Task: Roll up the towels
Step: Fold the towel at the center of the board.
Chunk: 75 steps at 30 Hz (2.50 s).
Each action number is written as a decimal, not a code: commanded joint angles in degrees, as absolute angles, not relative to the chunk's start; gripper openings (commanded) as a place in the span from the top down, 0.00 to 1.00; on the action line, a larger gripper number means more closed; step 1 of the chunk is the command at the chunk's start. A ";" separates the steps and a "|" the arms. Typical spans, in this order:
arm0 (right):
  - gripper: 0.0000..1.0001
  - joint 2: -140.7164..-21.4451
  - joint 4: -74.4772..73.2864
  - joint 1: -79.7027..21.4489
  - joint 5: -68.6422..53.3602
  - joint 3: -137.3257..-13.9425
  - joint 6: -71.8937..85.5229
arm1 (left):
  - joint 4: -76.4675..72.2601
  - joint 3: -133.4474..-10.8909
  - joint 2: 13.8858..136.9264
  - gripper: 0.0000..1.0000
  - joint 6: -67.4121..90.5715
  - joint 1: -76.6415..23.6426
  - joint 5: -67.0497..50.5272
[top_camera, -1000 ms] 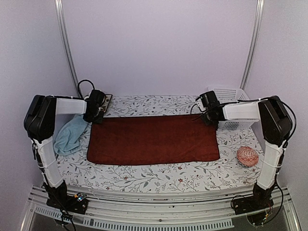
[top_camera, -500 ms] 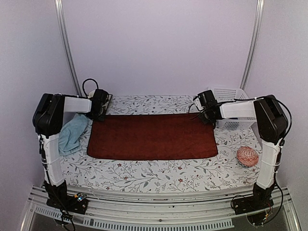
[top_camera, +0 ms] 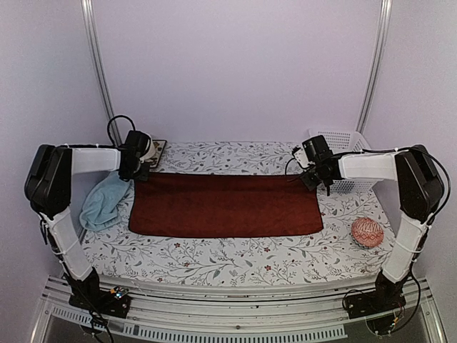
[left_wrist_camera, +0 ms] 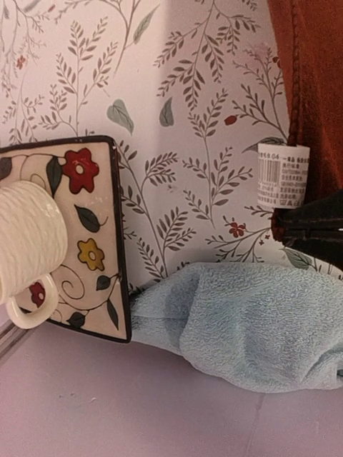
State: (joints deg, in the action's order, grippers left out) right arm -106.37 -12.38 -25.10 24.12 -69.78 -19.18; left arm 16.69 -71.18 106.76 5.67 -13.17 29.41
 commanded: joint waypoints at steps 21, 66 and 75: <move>0.98 -92.81 -29.35 -26.02 14.35 -60.58 -12.77 | 25.76 -58.16 92.09 1.00 7.98 -14.82 21.17; 0.98 -77.59 -30.69 -27.95 6.58 -50.51 -5.36 | 36.46 -52.97 82.53 1.00 12.70 -16.06 10.02; 0.98 -78.12 -33.76 -28.08 8.52 -50.70 -0.90 | 36.74 -53.13 83.79 1.00 13.01 -16.70 9.36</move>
State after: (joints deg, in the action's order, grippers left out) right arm -78.48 -32.05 -27.81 7.07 -50.89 -3.99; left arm 35.86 -53.43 83.90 12.34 -15.94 10.02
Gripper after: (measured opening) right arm 0.022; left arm 0.006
